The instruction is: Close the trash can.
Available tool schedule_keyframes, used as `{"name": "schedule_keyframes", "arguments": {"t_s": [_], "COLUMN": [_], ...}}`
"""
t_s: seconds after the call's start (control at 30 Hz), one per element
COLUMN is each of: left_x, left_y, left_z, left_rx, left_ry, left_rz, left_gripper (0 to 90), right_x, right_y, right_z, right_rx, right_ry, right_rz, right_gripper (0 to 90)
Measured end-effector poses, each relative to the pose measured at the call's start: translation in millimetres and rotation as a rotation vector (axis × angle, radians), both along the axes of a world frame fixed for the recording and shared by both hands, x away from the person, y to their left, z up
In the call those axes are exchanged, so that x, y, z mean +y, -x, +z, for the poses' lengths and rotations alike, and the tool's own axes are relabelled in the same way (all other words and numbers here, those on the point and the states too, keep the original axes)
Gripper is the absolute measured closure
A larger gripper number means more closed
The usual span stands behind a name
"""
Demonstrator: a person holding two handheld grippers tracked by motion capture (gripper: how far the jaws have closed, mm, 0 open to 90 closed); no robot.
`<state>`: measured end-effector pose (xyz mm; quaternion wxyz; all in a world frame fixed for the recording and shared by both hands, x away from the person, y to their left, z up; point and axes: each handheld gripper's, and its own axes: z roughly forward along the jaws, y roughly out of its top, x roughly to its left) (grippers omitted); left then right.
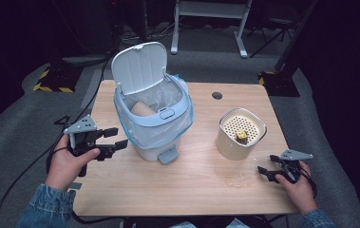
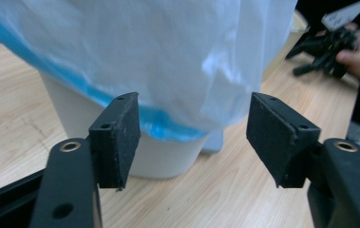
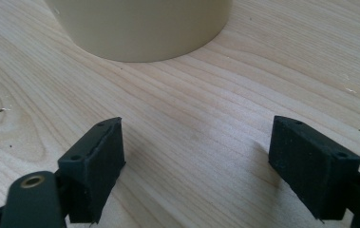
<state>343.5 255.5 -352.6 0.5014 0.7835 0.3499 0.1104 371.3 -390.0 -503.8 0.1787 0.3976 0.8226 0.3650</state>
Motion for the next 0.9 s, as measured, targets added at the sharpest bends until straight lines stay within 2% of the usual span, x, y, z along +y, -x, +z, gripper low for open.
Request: {"name": "schedule_keyframes", "arguments": {"t_s": [0.03, 0.23, 0.43, 0.6, 0.77, 0.9], "left_x": [-0.1, 1.3, 3.5, 4.4, 6.5, 6.9], "left_y": [-1.0, -8.6, -23.8, -36.4, -46.8, -54.8], "left_z": [3.4, 27.1, 48.3, 68.4, 89.6, 103.0], "left_rx": [-0.011, -0.071, -0.128, -0.163, -0.187, -0.198], "left_ry": [-0.009, 0.002, 0.0, 0.004, -0.023, -0.03], "left_rz": [0.006, 0.033, 0.065, 0.09, 0.097, 0.11], "left_gripper": [36.8, 37.2, 37.9, 38.4, 38.5, 38.5], "right_x": [0.0, 0.0, 0.0, 0.0, -0.1, -0.1], "right_y": [0.0, 0.0, 0.0, 0.0, 0.0, -0.1], "right_z": [0.0, 0.0, 0.0, 0.0, 0.0, 0.0], "right_rx": [0.0, 0.0, 0.0, 0.0, 0.0, 0.0], "right_ry": [0.0, 0.0, 0.0, 0.0, 0.0, -0.001], "right_rz": [0.0, 0.0, 0.0, 0.0, 0.0, 0.001], "right_gripper": [19.3, 19.3, 19.3, 19.3, 19.3, 19.3]}}
